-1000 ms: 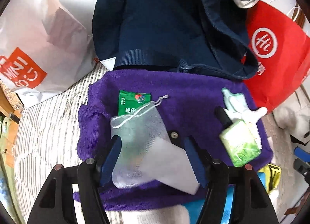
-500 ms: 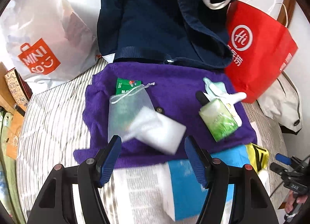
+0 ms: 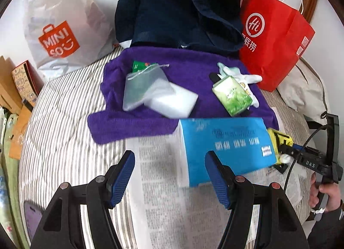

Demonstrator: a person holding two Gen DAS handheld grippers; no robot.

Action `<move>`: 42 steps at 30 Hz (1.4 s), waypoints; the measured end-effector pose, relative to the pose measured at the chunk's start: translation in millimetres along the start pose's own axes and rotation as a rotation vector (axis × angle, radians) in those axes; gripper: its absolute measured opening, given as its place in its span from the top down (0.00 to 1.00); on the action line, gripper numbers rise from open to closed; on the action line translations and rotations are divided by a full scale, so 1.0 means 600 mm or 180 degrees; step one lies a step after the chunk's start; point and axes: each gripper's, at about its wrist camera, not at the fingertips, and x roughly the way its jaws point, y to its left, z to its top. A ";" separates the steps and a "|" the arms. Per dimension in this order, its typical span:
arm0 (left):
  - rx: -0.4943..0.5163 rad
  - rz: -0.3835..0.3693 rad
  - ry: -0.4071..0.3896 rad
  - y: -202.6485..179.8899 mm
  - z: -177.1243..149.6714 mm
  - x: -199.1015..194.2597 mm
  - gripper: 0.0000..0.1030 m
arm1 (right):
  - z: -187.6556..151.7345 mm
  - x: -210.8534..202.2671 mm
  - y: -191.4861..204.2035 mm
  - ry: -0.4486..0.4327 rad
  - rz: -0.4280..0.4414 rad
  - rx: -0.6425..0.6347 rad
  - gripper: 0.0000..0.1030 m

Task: Organize soft objects
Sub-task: 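Move the right tool to the white tissue beside the yellow bag, then grasp the yellow bag with the left tool while the right tool grasps the white tissue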

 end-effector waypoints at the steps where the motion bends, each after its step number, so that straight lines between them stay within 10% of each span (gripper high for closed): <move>1: -0.0011 -0.0006 0.0004 0.000 -0.005 -0.001 0.36 | -0.001 -0.001 0.001 -0.0004 -0.0012 -0.0023 0.72; 33: 0.0066 -0.0321 -0.0008 -0.047 -0.080 -0.028 0.36 | -0.160 -0.093 0.043 0.0078 0.0489 -0.0008 0.47; 37: 0.0145 -0.0309 0.0031 -0.063 -0.088 -0.028 0.36 | -0.171 -0.058 0.056 0.0220 0.0520 -0.0085 0.85; 42: 0.0192 -0.0341 0.0034 -0.082 -0.091 -0.026 0.36 | -0.175 -0.071 0.053 0.0186 0.0578 -0.0160 0.87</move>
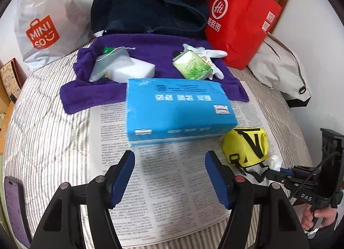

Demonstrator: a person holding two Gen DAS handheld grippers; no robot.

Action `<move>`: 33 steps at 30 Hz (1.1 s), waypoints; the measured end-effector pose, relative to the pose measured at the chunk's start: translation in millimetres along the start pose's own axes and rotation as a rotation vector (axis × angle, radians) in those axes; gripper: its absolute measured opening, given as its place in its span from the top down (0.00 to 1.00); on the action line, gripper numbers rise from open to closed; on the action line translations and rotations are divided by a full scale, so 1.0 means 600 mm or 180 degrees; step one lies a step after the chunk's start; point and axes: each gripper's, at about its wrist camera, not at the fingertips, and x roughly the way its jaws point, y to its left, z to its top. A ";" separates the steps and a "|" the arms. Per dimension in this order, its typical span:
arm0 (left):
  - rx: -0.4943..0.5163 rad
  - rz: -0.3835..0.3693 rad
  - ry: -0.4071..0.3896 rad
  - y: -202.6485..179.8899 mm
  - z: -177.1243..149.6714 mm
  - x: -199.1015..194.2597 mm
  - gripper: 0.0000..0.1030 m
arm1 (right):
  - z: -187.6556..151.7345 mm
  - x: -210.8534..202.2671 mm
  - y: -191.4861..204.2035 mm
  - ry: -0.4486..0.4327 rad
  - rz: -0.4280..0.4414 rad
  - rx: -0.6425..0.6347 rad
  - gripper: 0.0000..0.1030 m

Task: Organize soft objects
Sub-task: 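Grasp the yellow bag with the left tool while the right tool grasps the white tissue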

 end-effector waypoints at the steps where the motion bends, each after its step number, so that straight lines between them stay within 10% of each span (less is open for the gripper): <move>1: 0.0012 -0.0014 0.0004 -0.006 0.000 0.002 0.36 | 0.001 -0.008 0.001 -0.0031 -0.0004 -0.0017 0.87; 21: 0.0276 -0.0055 0.0218 -0.166 -0.003 0.127 0.37 | -0.004 -0.125 -0.076 -0.0333 -0.0422 0.0068 0.87; 28: 0.0222 -0.0148 0.0237 -0.166 -0.006 0.144 0.68 | -0.008 -0.129 -0.090 -0.0285 -0.0474 0.0121 0.87; 33: 0.0273 -0.0187 0.0195 -0.179 -0.013 0.138 0.71 | -0.008 -0.131 -0.091 -0.0285 -0.0471 0.0120 0.87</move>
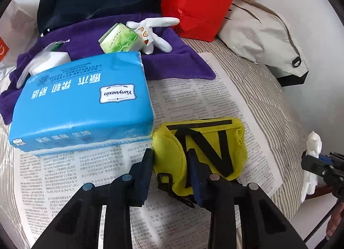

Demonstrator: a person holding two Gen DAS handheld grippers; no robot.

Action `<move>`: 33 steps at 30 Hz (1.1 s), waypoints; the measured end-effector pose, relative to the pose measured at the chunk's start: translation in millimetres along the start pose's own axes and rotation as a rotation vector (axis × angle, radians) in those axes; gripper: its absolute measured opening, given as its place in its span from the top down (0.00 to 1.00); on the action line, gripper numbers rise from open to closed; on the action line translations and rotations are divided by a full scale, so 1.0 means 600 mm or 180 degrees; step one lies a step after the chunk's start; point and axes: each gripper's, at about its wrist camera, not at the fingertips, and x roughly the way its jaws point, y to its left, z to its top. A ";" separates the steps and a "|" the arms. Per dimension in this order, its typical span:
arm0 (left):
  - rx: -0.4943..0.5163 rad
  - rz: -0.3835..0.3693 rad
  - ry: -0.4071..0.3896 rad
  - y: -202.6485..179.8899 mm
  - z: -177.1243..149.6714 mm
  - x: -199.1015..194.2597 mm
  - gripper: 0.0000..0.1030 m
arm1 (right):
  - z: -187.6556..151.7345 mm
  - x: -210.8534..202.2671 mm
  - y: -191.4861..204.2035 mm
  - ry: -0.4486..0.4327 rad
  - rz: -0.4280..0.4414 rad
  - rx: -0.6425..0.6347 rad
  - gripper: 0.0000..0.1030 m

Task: Organize soft objects
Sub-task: 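Grasp the yellow bag with the left tool while the right tool grasps the white tissue, then carry the yellow bag onto the towel with the left tool while the right tool carries the tissue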

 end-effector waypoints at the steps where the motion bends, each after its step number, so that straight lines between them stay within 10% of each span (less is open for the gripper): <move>1: -0.0007 -0.0025 -0.0001 0.001 0.000 -0.001 0.72 | 0.001 -0.002 0.000 -0.0010 0.0004 0.0005 0.87; 33: 0.0108 -0.0149 -0.0518 0.047 0.050 -0.178 0.76 | 0.058 -0.052 0.064 -0.0372 0.0065 -0.0058 0.87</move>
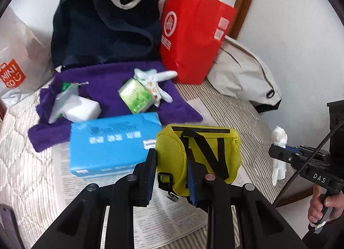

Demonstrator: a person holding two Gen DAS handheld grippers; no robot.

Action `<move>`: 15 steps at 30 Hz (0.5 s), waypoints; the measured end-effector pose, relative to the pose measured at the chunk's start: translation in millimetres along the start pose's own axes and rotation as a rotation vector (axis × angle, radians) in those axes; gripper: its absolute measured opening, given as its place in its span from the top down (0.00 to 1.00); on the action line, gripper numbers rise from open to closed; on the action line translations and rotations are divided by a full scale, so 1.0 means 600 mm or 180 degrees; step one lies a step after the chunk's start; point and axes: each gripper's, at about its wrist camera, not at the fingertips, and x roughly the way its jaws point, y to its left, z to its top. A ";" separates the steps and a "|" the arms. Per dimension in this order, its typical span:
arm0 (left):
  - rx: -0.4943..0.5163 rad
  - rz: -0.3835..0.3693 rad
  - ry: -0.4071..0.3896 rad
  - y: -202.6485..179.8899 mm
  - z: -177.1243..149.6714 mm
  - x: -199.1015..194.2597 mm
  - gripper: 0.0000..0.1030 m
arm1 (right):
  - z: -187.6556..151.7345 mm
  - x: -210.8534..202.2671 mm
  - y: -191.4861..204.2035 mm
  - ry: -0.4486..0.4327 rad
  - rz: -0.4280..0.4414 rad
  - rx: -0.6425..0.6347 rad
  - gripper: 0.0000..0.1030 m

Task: Organize soft objects
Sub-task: 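Carry the yellow bag onto the towel with the left tool while the right tool carries the tissue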

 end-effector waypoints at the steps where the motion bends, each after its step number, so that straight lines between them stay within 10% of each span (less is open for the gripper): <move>1: -0.0007 0.0015 -0.0015 0.006 0.002 -0.004 0.76 | 0.004 0.000 0.005 -0.0013 0.0012 -0.0009 0.87; 15: -0.0194 0.0113 -0.0169 0.094 0.029 -0.036 0.76 | 0.052 0.028 0.057 -0.0063 0.0063 -0.0138 0.87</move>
